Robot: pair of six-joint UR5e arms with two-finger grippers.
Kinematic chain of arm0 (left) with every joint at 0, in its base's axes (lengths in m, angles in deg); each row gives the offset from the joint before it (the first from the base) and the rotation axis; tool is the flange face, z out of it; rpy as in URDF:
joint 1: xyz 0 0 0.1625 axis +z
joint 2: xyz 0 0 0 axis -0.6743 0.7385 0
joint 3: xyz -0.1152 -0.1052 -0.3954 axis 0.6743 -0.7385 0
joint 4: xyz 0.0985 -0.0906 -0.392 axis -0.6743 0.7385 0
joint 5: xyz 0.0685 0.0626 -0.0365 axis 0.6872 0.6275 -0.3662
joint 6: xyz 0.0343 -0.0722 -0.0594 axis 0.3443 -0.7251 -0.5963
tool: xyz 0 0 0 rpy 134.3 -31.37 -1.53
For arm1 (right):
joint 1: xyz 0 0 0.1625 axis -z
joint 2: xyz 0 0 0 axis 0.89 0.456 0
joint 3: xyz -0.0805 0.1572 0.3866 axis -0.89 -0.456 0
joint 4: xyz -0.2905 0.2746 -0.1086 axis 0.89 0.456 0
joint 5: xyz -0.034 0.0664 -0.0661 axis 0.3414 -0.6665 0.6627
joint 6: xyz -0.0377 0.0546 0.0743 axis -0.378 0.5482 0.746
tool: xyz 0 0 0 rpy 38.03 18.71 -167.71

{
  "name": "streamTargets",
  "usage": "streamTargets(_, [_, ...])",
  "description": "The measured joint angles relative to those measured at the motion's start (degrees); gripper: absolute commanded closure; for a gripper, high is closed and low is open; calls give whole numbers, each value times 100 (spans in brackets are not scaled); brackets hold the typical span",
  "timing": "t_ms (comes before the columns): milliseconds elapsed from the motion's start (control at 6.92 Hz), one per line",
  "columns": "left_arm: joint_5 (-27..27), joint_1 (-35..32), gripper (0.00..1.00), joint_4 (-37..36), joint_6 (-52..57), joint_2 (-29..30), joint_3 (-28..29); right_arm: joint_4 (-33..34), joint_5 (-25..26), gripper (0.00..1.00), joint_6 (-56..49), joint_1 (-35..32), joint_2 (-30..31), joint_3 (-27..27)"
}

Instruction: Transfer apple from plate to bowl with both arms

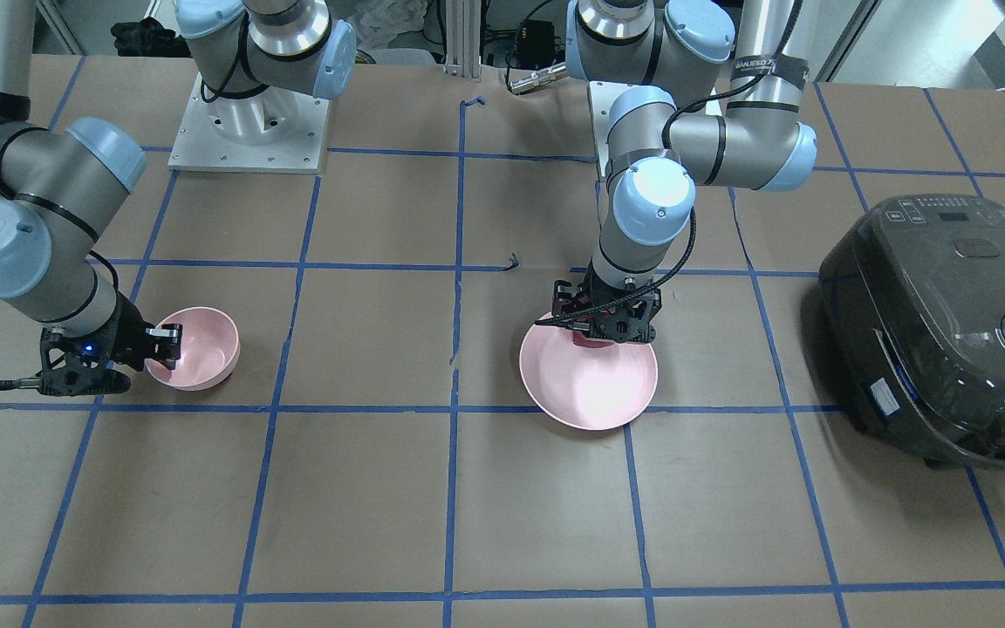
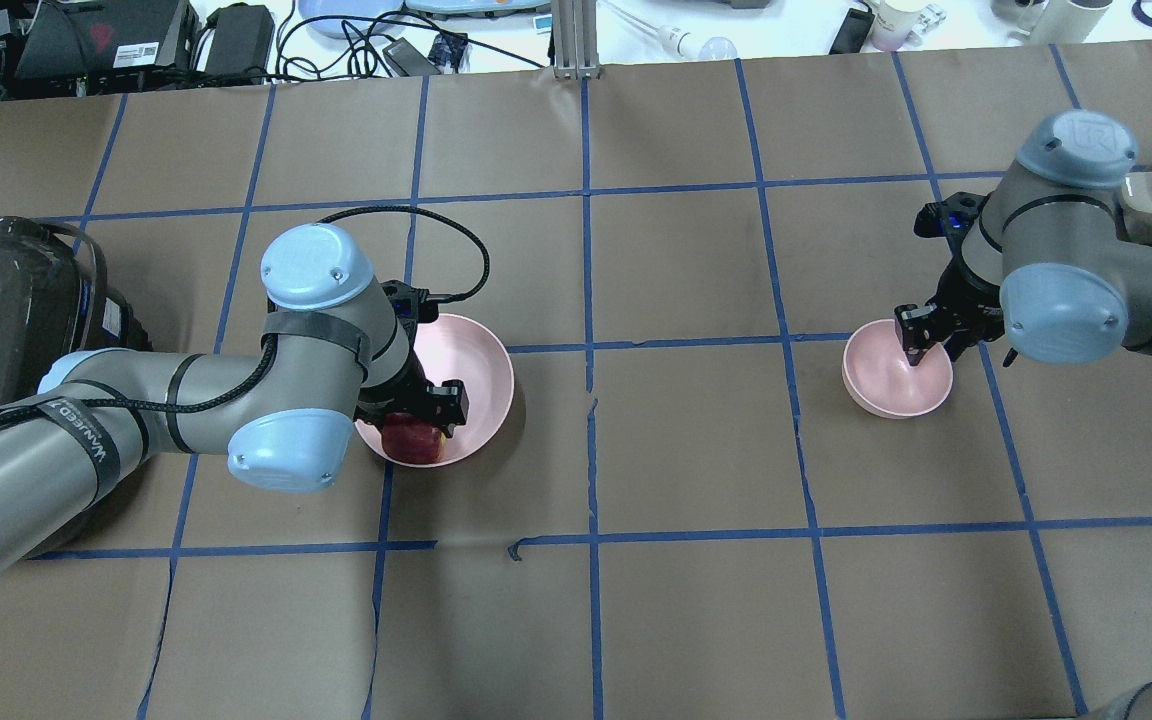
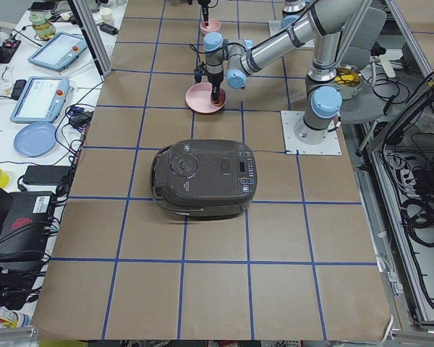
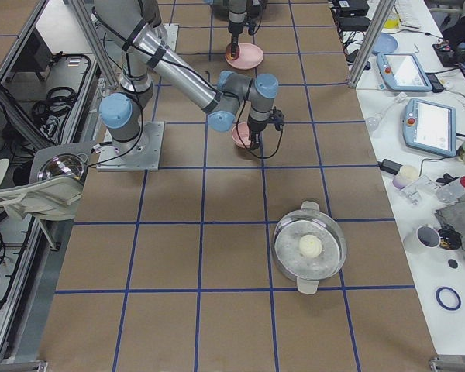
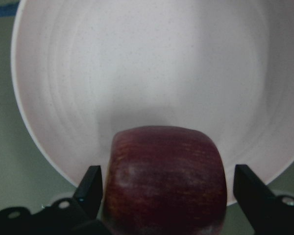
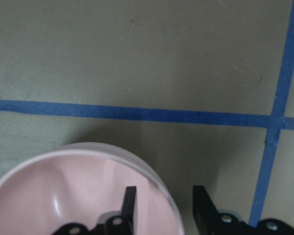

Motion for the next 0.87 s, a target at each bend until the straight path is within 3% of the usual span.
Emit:
streamTargets(145, [10,4,91,-14,18,-50,18,6,-13,100,-155,100,-1,24])
streamTargets(578, [-12,-12,93,76,-5,-291,335,-87,-479,100,122,48,-1,-262])
streamTargets(867, [-20,-38,95,481,-38,-504,721,-290,-894,100,1553,-743,-73,-584])
